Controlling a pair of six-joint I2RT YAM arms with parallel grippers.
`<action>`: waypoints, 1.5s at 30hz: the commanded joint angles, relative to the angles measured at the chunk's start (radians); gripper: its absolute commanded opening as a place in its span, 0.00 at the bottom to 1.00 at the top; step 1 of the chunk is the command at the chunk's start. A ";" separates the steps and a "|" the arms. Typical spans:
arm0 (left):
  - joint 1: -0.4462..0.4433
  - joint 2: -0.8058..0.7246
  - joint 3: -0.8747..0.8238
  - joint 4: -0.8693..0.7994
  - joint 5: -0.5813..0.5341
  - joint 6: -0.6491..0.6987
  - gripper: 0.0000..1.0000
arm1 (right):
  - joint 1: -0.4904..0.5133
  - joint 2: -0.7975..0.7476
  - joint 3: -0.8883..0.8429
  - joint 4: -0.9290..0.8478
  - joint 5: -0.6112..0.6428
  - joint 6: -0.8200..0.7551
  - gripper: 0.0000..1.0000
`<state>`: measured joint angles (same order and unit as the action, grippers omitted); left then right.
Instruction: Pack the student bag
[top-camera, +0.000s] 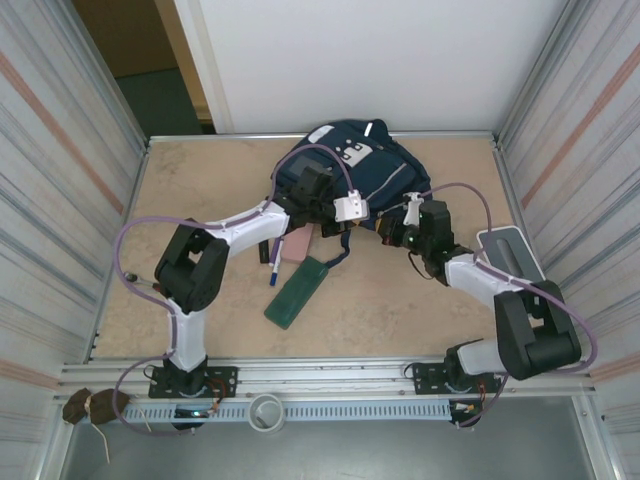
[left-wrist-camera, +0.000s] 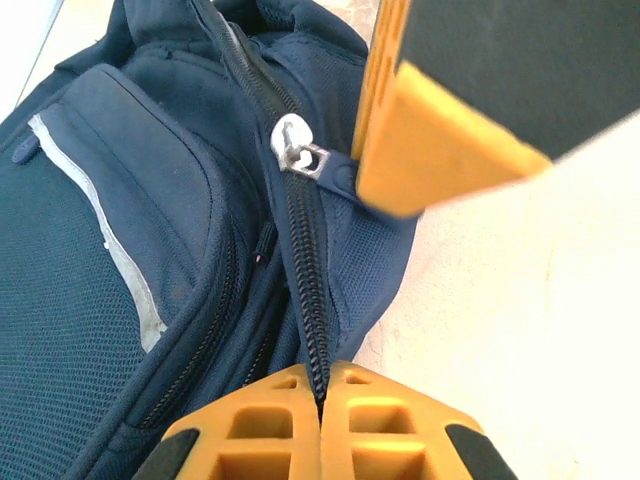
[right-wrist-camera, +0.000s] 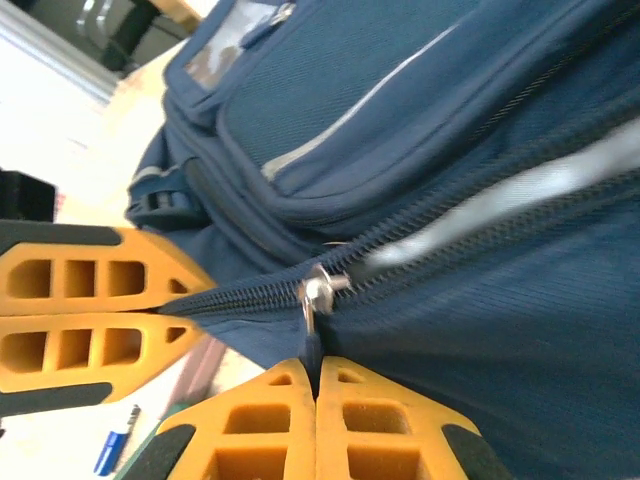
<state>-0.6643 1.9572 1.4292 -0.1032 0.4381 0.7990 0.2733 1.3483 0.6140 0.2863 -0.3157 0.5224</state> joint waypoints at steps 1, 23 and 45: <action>0.037 -0.109 -0.015 -0.003 0.009 0.052 0.00 | -0.055 -0.030 0.022 -0.286 0.238 -0.050 0.00; 0.063 -0.130 -0.046 -0.009 0.070 0.036 0.00 | 0.086 0.067 0.135 -0.139 -0.026 -0.109 0.44; 0.052 -0.142 -0.041 -0.024 0.107 0.026 0.00 | 0.240 0.203 0.365 -0.330 0.480 -0.292 0.34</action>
<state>-0.5961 1.8904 1.3628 -0.1257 0.4492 0.8471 0.5152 1.5311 0.9310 -0.0368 0.0868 0.2966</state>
